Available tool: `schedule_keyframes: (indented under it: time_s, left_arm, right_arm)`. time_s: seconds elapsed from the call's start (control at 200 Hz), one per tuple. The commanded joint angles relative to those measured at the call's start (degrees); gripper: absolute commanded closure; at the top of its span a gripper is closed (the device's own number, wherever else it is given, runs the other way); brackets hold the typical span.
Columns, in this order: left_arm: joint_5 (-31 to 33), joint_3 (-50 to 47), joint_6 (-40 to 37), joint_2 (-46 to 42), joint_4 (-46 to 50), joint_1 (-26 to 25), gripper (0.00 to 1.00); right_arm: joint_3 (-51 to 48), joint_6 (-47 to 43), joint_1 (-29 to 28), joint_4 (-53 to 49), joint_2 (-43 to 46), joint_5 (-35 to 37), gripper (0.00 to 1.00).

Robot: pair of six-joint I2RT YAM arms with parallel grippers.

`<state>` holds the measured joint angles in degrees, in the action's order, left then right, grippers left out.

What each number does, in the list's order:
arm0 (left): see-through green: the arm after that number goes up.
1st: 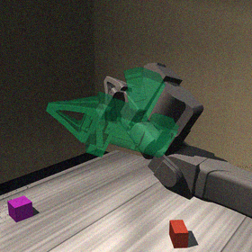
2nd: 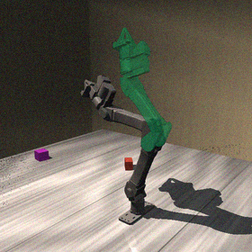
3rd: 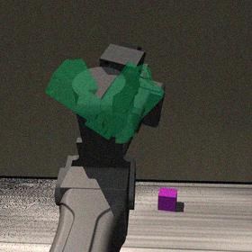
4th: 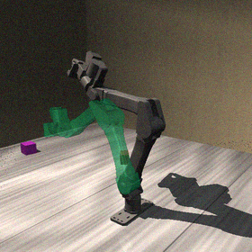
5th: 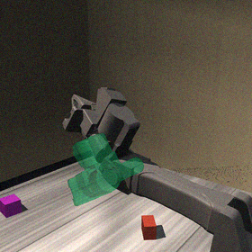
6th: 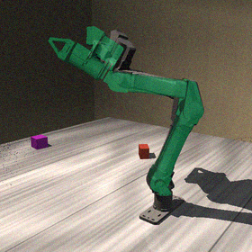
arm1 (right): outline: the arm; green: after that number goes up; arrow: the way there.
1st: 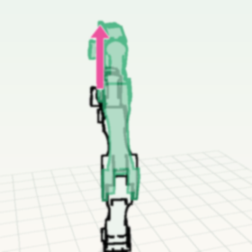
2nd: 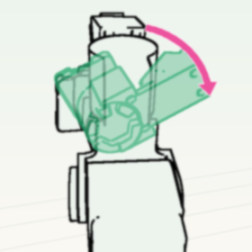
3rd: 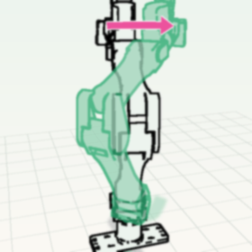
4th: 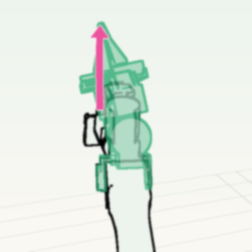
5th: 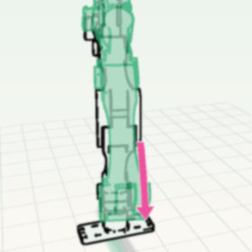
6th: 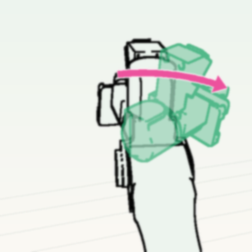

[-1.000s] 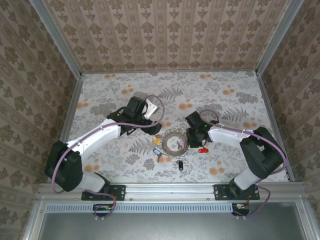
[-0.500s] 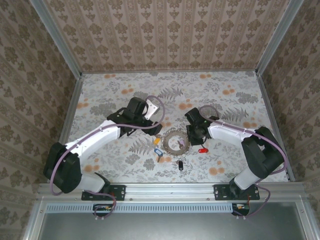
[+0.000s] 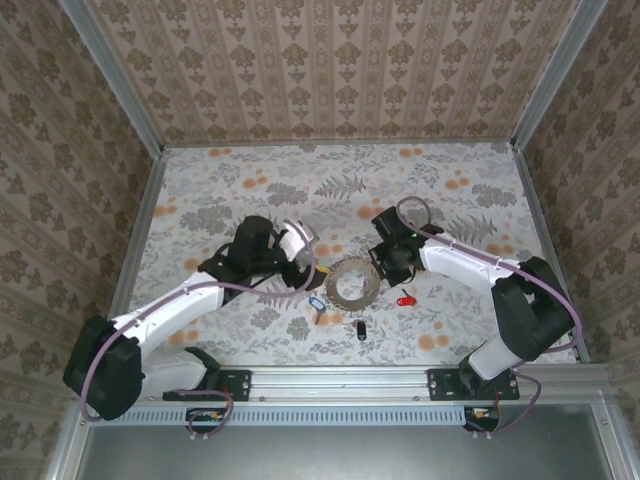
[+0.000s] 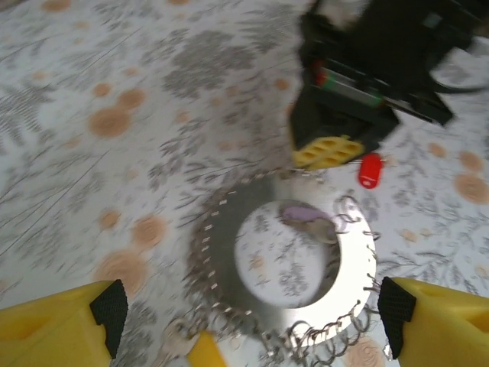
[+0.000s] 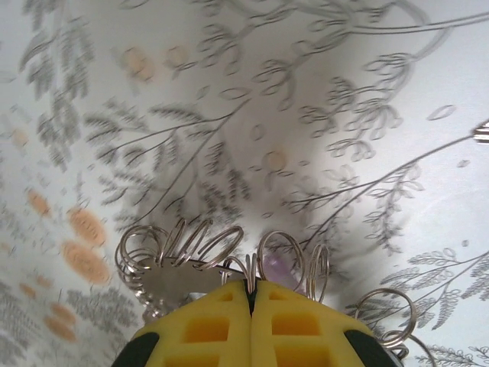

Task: Put the keys on the keyring

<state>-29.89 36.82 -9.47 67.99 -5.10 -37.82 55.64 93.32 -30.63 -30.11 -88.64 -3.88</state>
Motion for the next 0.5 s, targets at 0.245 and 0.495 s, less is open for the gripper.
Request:
schedule_keyframes:
  time_s: [0.245,0.495]
  left_arm:
    - [-14.08,-1.08,-10.4,18.47,-35.06,-0.59,0.32]
    - [-15.87,-1.64,-8.39,32.29,-55.67,-1.06,0.41]
  right_arm:
    - [1.68,-3.69,0.22,2.41,0.64,-6.23,1.0]
    - [-0.63,1.97,0.66,6.3,0.63,-7.51,1.0]
